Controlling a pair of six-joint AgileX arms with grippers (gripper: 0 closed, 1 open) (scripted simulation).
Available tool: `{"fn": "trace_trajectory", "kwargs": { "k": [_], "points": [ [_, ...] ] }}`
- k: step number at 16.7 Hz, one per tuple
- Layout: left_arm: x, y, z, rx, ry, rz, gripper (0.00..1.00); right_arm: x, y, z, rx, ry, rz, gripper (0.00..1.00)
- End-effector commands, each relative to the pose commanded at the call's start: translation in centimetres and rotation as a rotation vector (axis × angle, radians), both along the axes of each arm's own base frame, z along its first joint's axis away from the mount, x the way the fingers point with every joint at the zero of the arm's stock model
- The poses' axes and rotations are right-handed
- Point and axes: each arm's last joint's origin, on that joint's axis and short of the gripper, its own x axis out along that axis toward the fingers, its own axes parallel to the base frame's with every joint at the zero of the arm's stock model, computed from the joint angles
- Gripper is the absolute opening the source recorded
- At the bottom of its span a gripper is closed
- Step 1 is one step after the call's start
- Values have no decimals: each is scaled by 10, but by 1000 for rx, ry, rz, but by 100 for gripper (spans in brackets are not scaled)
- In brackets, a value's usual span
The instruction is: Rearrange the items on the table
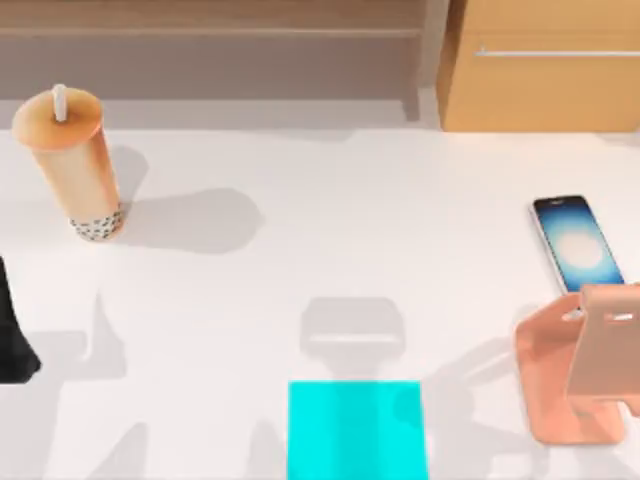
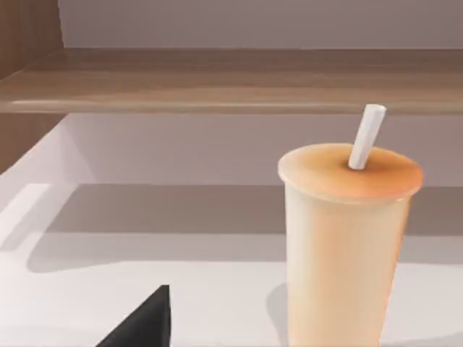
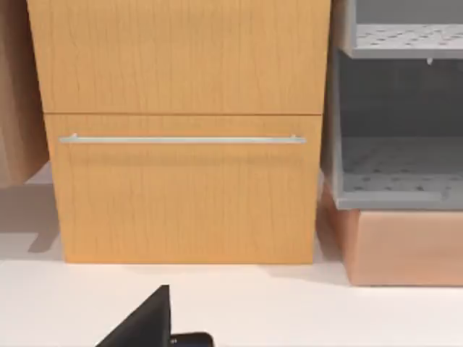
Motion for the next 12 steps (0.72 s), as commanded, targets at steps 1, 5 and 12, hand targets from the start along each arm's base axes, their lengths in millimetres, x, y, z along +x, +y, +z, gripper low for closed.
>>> {"fn": "trace_trajectory", "kwargs": {
  "k": [1,5,12],
  "points": [
    [0,0,0,0,0,0,100,0,0,0,0,0,0,100],
    [0,0,0,0,0,0,100,1,-2,10,-6,55,-15,100],
    [0,0,0,0,0,0,100,34,-14,60,-17,517,-89,100]
  ]
}}
